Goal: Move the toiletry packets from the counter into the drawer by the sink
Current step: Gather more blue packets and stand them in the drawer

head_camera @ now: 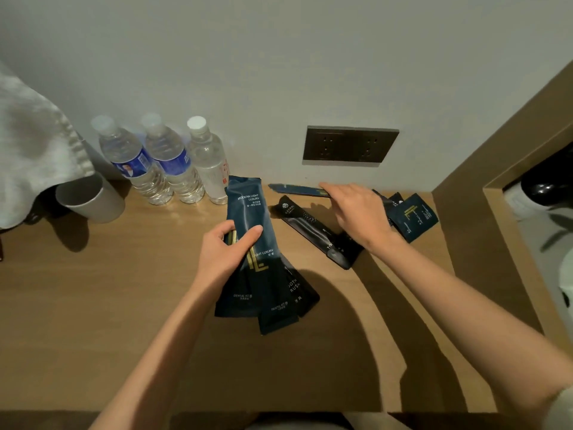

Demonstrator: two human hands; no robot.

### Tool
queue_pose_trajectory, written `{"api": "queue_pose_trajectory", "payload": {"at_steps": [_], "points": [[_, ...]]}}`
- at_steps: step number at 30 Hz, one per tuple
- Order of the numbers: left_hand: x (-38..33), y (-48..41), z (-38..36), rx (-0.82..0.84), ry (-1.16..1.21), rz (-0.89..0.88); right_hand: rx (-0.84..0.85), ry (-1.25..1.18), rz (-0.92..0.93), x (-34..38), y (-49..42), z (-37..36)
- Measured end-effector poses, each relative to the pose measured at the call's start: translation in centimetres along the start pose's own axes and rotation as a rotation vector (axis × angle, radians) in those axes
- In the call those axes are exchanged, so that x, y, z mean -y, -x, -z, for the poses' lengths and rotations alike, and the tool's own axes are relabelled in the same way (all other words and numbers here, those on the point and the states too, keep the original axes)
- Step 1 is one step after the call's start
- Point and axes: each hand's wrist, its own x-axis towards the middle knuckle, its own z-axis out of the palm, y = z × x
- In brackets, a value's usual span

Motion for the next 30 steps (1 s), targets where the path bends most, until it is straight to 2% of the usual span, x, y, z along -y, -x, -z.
{"api": "queue_pose_trajectory", "payload": {"at_steps": [5,9,12,15,21,30], "points": [[-1.3,2.1,-2.1,0.039,0.08,-0.038,-0.145,-0.155,-0.204,1.8,5.9,6.8],[-2.3,4.2,-4.8,0.139,0.095,-0.091,-0.127,-0.367,-0.358,3.2,10.8,9.7],[-3.0,6.7,-7.2,0.213,0.071,-0.132,-0.1,-0.44,-0.388,4.3,14.6,11.1],[-3.5,10.2,-9.6,0.301,0.054,-0.194,-0.08,-0.346,-0.408,5.1,18.6,12.8],[-3.3,18.0,-14.7,0.453,0.026,-0.279,-0.06,-0.202,-0.56,5.5,27.7,16.6],[0.0,34.1,-24.9,0.64,0.087,-0.239,-0.058,-0.116,-0.822,3.6,46.7,22.4]]}}
